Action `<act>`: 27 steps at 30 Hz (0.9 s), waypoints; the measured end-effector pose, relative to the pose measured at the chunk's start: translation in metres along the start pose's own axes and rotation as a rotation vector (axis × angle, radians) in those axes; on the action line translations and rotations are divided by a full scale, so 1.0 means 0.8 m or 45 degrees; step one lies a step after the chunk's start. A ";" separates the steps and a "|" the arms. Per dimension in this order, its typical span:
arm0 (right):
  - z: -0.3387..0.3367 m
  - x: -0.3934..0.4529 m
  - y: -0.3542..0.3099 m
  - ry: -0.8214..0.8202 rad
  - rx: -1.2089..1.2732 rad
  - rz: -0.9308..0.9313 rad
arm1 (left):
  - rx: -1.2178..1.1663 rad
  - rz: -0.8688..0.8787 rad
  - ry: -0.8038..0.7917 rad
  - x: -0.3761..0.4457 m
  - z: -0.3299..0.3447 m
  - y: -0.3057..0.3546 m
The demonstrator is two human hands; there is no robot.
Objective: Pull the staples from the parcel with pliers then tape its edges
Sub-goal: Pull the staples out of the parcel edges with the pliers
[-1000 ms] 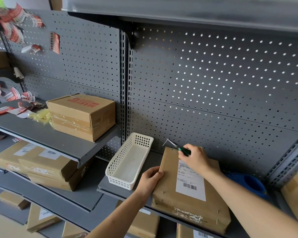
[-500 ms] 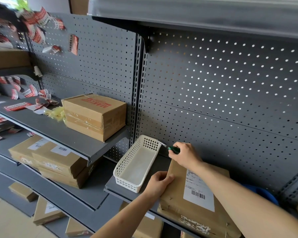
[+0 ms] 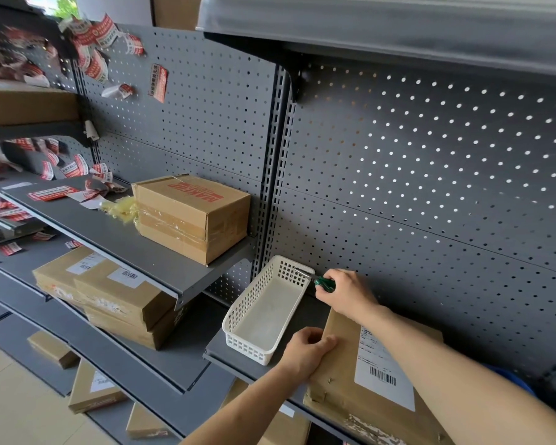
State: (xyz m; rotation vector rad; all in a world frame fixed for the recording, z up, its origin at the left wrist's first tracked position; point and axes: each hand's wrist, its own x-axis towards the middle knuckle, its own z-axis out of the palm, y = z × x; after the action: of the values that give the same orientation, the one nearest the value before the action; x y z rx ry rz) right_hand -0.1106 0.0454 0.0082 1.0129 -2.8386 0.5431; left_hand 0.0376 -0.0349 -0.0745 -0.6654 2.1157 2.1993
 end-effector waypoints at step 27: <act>-0.023 -0.030 0.028 0.085 -0.013 0.031 | 0.043 0.003 -0.026 -0.002 0.002 0.009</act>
State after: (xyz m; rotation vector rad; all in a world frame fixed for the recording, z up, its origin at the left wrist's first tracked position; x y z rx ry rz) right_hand -0.1067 0.0825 0.0136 0.9413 -2.7963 0.5537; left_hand 0.0366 -0.0339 -0.0670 -0.6358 2.1395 2.1569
